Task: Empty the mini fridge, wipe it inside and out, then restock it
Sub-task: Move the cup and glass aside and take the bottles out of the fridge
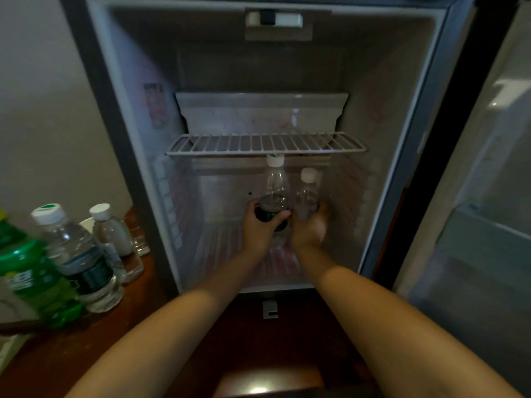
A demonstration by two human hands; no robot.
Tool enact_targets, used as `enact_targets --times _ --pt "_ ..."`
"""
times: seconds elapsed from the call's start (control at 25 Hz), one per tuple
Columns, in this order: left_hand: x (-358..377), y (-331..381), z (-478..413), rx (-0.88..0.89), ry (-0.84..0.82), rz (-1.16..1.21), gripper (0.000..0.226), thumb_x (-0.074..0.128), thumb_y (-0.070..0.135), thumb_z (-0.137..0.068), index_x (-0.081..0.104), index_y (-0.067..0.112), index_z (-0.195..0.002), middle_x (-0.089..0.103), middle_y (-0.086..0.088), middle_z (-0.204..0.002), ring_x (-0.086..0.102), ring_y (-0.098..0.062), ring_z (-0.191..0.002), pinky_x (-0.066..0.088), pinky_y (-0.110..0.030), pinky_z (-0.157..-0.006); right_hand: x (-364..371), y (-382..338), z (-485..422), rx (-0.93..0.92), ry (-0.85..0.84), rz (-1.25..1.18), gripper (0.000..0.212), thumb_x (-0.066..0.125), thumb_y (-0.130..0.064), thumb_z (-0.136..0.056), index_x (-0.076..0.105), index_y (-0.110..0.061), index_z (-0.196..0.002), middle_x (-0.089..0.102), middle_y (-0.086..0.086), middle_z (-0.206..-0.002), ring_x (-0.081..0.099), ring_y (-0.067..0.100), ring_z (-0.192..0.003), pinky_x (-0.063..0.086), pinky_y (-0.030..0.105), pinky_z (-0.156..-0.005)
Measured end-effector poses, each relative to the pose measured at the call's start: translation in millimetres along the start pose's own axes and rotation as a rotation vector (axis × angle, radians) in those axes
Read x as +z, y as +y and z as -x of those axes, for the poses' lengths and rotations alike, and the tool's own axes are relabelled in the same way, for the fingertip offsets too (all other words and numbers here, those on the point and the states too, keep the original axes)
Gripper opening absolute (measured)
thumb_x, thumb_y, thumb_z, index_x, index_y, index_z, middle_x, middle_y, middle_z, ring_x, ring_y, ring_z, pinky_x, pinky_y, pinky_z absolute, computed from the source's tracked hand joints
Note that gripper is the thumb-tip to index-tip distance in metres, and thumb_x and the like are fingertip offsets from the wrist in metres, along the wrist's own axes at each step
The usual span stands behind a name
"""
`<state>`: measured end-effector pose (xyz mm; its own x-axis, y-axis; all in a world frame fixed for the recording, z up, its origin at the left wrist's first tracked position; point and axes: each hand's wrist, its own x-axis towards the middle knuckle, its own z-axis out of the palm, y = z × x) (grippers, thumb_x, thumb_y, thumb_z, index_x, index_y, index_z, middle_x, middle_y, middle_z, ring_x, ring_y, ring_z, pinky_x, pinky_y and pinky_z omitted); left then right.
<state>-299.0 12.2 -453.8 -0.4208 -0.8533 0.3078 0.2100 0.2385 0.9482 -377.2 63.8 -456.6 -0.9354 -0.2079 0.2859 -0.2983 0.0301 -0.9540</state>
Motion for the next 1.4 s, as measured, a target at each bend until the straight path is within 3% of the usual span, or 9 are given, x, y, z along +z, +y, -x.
enact_targets --times 0.12,0.24,0.4,0.64,0.76,0.88,0.96,1.12,1.4 --pt "-23 21 37 0.010 -0.007 -0.007 0.052 0.081 0.011 -0.071 0.050 0.013 -0.114 0.059 0.008 -0.102 0.058 -0.003 -0.095 0.049 -0.010 -0.075 -22 -10 23 -0.088 -0.009 -0.026 0.054 0.077 -0.012 -0.072 0.055 -0.002 -0.121 0.058 0.015 -0.118 0.057 0.027 -0.109 0.047 0.036 -0.093" --pt "-50 42 80 -0.032 0.051 -0.076 0.057 0.083 0.018 -0.070 0.051 0.011 -0.117 0.060 0.002 -0.109 0.057 -0.011 -0.101 0.048 -0.013 -0.078 -47 -19 51 -0.085 -0.156 -0.048 0.056 0.078 -0.013 -0.073 0.053 -0.007 -0.122 0.056 0.004 -0.117 0.056 0.019 -0.106 0.049 0.033 -0.086" --pt "-90 61 138 -0.056 0.054 -0.125 0.054 0.082 0.022 -0.071 0.051 0.019 -0.114 0.059 0.009 -0.103 0.057 -0.010 -0.103 0.044 -0.010 -0.073 -74 -30 93 -0.084 -0.246 0.025 0.054 0.081 -0.016 -0.069 0.053 -0.013 -0.115 0.059 0.009 -0.114 0.059 0.026 -0.103 0.051 0.040 -0.089" --pt "-163 79 193 -0.034 0.191 -0.252 0.056 0.082 0.035 -0.069 0.052 0.023 -0.115 0.059 0.012 -0.108 0.054 -0.010 -0.106 0.044 -0.028 -0.087 -96 -65 171 -0.252 -0.528 0.136 0.064 0.082 -0.025 -0.072 0.049 -0.009 -0.125 0.052 0.006 -0.122 0.052 0.018 -0.111 0.042 0.026 -0.088" --pt "-213 83 209 -0.047 0.317 -0.327 0.065 0.083 0.039 -0.066 0.054 0.020 -0.120 0.059 0.006 -0.116 0.052 -0.012 -0.111 0.044 -0.032 -0.094 -83 -68 210 -0.306 -0.729 0.098 0.064 0.081 -0.029 -0.073 0.050 -0.015 -0.127 0.052 -0.005 -0.117 0.050 0.009 -0.108 0.043 0.023 -0.089" --pt "-264 86 220 -0.100 0.440 -0.305 0.069 0.084 0.045 -0.060 0.055 0.020 -0.117 0.063 0.002 -0.115 0.058 -0.017 -0.109 0.049 -0.040 -0.094 -56 -67 244 -0.288 -0.857 0.069 0.061 0.081 -0.026 -0.073 0.051 -0.018 -0.125 0.056 -0.005 -0.119 0.055 0.012 -0.108 0.050 0.033 -0.094" --pt "-293 88 225 -0.136 0.492 -0.290 0.061 0.083 0.035 -0.066 0.052 0.020 -0.116 0.062 0.000 -0.115 0.059 -0.021 -0.109 0.050 -0.041 -0.094 -31 -70 263 -0.262 -0.903 0.072 0.060 0.081 -0.024 -0.072 0.051 -0.018 -0.124 0.058 -0.001 -0.118 0.058 0.015 -0.107 0.052 0.040 -0.094" --pt "-331 81 224 -0.187 0.553 -0.296 0.067 0.083 0.029 -0.069 0.050 0.014 -0.126 0.060 -0.004 -0.122 0.057 -0.023 -0.113 0.049 -0.042 -0.095 16 -69 287 -0.188 -0.900 0.111 0.065 0.084 -0.023 -0.068 0.051 -0.015 -0.124 0.058 0.005 -0.120 0.059 0.021 -0.107 0.052 0.042 -0.093" --pt "-352 63 200 -0.202 0.565 -0.329 0.071 0.085 0.036 -0.063 0.055 0.015 -0.123 0.065 -0.002 -0.117 0.061 -0.021 -0.109 0.050 -0.045 -0.095 56 -61 302 -0.109 -0.925 0.088 0.068 0.083 -0.023 -0.071 0.048 -0.016 -0.130 0.057 0.004 -0.125 0.058 0.020 -0.112 0.052 0.041 -0.094"
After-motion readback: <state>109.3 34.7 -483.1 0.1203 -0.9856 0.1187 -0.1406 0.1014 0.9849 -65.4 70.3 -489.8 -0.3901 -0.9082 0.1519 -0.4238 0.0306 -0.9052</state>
